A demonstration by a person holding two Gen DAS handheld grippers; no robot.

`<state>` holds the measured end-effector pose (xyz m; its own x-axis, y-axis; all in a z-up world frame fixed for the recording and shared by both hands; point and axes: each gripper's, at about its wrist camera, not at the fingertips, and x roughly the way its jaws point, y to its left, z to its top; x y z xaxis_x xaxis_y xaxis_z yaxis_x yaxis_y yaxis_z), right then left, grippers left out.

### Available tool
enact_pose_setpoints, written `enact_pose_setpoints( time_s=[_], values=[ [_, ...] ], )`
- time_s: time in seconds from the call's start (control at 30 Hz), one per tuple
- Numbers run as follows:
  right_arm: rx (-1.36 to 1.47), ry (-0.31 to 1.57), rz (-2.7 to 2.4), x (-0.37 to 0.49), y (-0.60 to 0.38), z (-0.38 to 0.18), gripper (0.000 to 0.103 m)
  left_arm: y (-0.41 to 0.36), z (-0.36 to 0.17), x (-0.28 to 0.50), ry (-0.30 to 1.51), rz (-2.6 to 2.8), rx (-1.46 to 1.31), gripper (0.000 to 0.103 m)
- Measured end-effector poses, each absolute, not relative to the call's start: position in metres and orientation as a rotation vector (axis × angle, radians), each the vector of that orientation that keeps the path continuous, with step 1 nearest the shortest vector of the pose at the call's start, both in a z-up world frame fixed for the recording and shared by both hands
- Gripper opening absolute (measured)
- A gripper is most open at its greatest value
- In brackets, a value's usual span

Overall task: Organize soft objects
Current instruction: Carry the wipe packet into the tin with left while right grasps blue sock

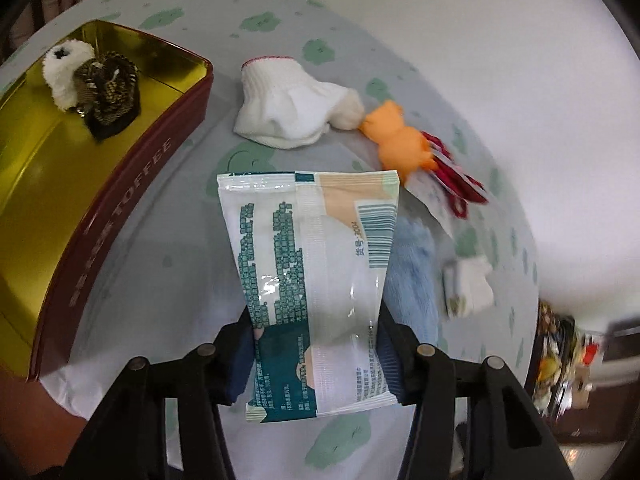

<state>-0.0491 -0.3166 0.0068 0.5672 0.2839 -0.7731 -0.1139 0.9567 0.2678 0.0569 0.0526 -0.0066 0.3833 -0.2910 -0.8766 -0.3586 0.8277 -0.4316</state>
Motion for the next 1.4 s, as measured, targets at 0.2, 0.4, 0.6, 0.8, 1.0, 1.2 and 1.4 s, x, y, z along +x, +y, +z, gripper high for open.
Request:
enact_pose_setpoints(
  time_s=[0.2,0.4,0.6,0.8,1.0,1.2,1.4],
  values=[
    [0.133,0.950,0.335,-0.038,-0.275,0.017,0.095,0.034,0.009,0.029,1.117,0.018,-0.567,0.054],
    [0.044,0.914,0.398,-0.009,-0.224,0.033,0.095,0.035,0.034,0.005,1.047,-0.002,-0.512,0.054],
    [0.034,0.970,0.399,0.032,-0.191,0.023,0.095,0.053,0.050,-0.011,1.005,0.005,-0.513,0.054],
    [-0.033,1.051,0.380,0.066,-0.162,0.004,0.094,0.081,0.056,-0.025,0.981,0.031,-0.533,0.054],
    [-0.071,1.163,0.310,0.096,-0.151,-0.023,0.084,0.118,0.070,-0.039,0.941,0.083,-0.530,0.054],
    [-0.174,1.173,0.282,0.097,-0.141,-0.033,0.033,0.162,0.076,-0.042,0.925,0.162,-0.481,0.055],
    [-0.099,1.119,0.310,0.079,-0.151,-0.014,0.026,0.194,0.064,-0.020,0.951,0.201,-0.385,0.055]
  ],
)
